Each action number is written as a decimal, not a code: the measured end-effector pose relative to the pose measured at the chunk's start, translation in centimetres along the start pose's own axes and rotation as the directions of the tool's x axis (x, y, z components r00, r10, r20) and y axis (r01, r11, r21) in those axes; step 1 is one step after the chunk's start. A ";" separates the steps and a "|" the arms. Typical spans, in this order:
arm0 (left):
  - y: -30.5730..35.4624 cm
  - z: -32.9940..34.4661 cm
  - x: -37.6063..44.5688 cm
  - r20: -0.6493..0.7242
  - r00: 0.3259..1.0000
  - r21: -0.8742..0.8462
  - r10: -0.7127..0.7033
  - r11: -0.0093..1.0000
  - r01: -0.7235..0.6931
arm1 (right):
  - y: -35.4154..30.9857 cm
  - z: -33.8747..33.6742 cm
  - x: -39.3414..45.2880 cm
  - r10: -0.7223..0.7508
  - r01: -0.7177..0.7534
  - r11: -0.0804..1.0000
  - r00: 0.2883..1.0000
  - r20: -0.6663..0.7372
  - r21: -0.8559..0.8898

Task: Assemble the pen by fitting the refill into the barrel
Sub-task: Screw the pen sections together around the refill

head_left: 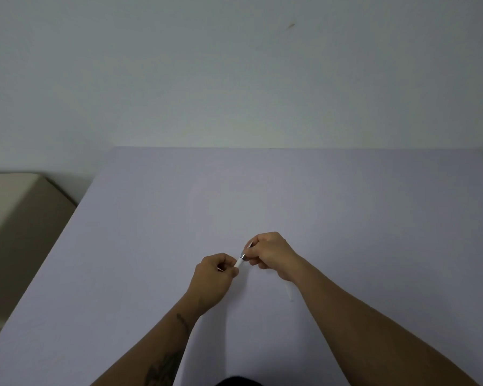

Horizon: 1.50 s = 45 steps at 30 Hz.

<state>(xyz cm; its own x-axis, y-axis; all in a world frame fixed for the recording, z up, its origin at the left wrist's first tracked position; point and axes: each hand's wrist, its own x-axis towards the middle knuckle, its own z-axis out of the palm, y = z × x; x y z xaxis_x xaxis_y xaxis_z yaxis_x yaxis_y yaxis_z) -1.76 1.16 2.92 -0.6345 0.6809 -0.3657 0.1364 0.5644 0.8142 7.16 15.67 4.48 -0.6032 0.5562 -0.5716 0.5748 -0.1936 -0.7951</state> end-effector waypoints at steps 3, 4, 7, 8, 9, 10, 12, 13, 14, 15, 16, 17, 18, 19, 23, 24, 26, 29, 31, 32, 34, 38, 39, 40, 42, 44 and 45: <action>0.0 0.1 -0.3 -0.002 1.000 -0.025 -0.001 1.000 0.001 | 0.1 -0.3 -0.2 -0.024 0.024 0.996 1.000 -0.001 -0.083; 0.1 0.1 -0.4 0.001 1.000 -0.029 -0.003 1.000 0.003 | 0.1 -0.3 -0.3 -0.035 0.035 0.992 0.999 0.001 -0.119; 0.1 0.1 -0.7 0.012 1.000 -0.032 -0.005 0.999 0.005 | 0.2 -0.1 -0.4 -0.052 0.054 0.977 0.999 0.013 -0.208; 0.0 -0.1 -0.7 0.018 1.000 -0.030 -0.003 1.000 0.003 | 0.2 0.0 -0.5 -0.052 0.055 0.972 0.998 0.019 -0.229; 0.0 -0.2 -0.8 0.024 1.000 -0.026 0.000 1.000 0.001 | 0.1 0.2 -0.5 -0.048 0.053 0.967 0.999 0.026 -0.249; -0.1 -0.4 -0.8 0.030 1.000 -0.020 0.002 1.000 -0.001 | 0.1 0.4 -0.6 -0.040 0.046 0.963 0.999 0.030 -0.264; -0.4 -0.9 -0.8 0.042 0.999 -0.016 0.002 1.000 -0.001 | 0.0 0.6 -0.9 -0.008 0.016 0.965 0.999 0.033 -0.261; -0.6 -1.3 -0.8 0.048 0.999 -0.022 0.000 1.000 0.001 | -0.2 0.6 -1.1 0.014 -0.004 0.976 0.999 0.041 -0.217; -0.7 -1.6 -0.8 0.053 0.999 -0.027 -0.001 1.000 0.002 | -0.3 0.6 -1.2 0.035 -0.027 0.991 0.998 0.058 -0.130; -0.9 -2.0 -0.7 0.059 0.998 -0.026 -0.003 1.000 0.005 | -0.4 0.7 -1.4 0.058 -0.057 0.998 0.995 0.082 -0.011; -1.1 -2.3 -0.6 0.064 0.998 -0.021 -0.006 1.000 0.008 | -0.4 0.8 -1.6 0.074 -0.086 0.990 0.992 0.107 0.110; -1.3 -2.6 -0.6 0.069 0.998 -0.018 -0.008 1.000 0.009 | -0.4 0.9 -1.8 0.077 -0.100 0.976 0.989 0.124 0.192; -1.5 -2.9 -0.5 0.074 0.997 -0.021 -0.008 1.000 0.009 | -0.4 1.2 -1.9 0.066 -0.093 0.972 0.990 0.127 0.218; -1.6 -3.1 -0.5 0.082 0.997 -0.026 -0.005 1.000 0.007 | -0.4 1.6 -2.1 0.052 -0.078 0.974 0.991 0.122 0.213; -1.8 -3.8 -0.2 0.111 0.993 -0.049 0.042 0.998 -0.037 | -0.6 3.4 -2.5 0.004 -0.007 0.984 1.000 0.012 0.179; -1.8 -3.9 -0.1 0.112 0.992 -0.061 0.054 0.997 -0.047 | -0.7 3.8 -2.5 -0.010 0.015 0.984 1.000 -0.028 0.179; -1.8 -4.0 0.0 0.121 0.990 -0.095 0.070 0.994 -0.059 | -0.9 4.4 -2.4 -0.038 0.053 0.988 0.994 -0.103 0.147; -2.0 -4.3 -0.2 0.150 0.984 -0.114 0.095 0.990 -0.078 | -1.3 5.1 -2.7 -0.091 0.099 0.994 0.984 -0.154 0.041; -2.2 -4.6 -0.2 0.161 0.982 -0.118 0.103 0.989 -0.085 | -1.5 5.3 -3.0 -0.082 0.086 0.996 0.989 -0.123 0.027; -2.3 -4.8 -0.1 0.159 0.982 -0.115 0.103 0.990 -0.085 | -1.7 5.3 -3.1 -0.062 0.068 0.996 0.993 -0.096 0.058; -2.4 -5.1 0.1 0.152 0.984 -0.109 0.096 0.991 -0.080 | -1.9 5.2 -3.3 -0.027 0.034 0.988 0.998 -0.049 0.148; -2.1 -5.2 0.2 0.149 0.985 -0.102 0.082 0.993 -0.067 | -1.8 4.7 -3.3 -0.028 0.033 0.985 0.999 -0.029 0.172; -1.9 -5.2 0.2 0.149 0.986 -0.100 0.079 0.993 -0.065 | -1.8 4.6 -3.3 -0.029 0.036 0.985 0.999 -0.044 0.167; -1.7 -5.0 0.2 0.148 0.986 -0.101 0.078 0.993 -0.064 | -1.8 4.5 -3.2 -0.032 0.042 0.985 0.998 -0.062 0.164; -1.3 -4.7 0.2 0.146 0.986 -0.101 0.077 0.993 -0.062 | -1.8 4.5 -3.1 -0.050 0.065 0.988 0.993 -0.108 0.137; -1.1 -4.4 0.2 0.139 0.988 -0.091 0.071 0.994 -0.059 | -1.7 4.5 -2.9 -0.083 0.093 0.994 0.984 -0.159 0.052; -1.0 -4.2 0.2 0.138 0.988 -0.084 0.069 0.995 -0.058 | -1.7 4.5 -2.9 -0.098 0.100 0.995 0.980 -0.173 0.002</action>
<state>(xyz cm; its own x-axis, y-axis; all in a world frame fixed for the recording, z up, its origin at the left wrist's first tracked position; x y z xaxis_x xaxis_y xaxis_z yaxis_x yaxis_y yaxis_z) -5.20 -1.22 3.98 -0.5124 0.7763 -0.3671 0.1089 0.4828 0.8689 5.43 10.73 6.55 -0.5520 0.7039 -0.4470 0.5102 -0.1389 -0.8487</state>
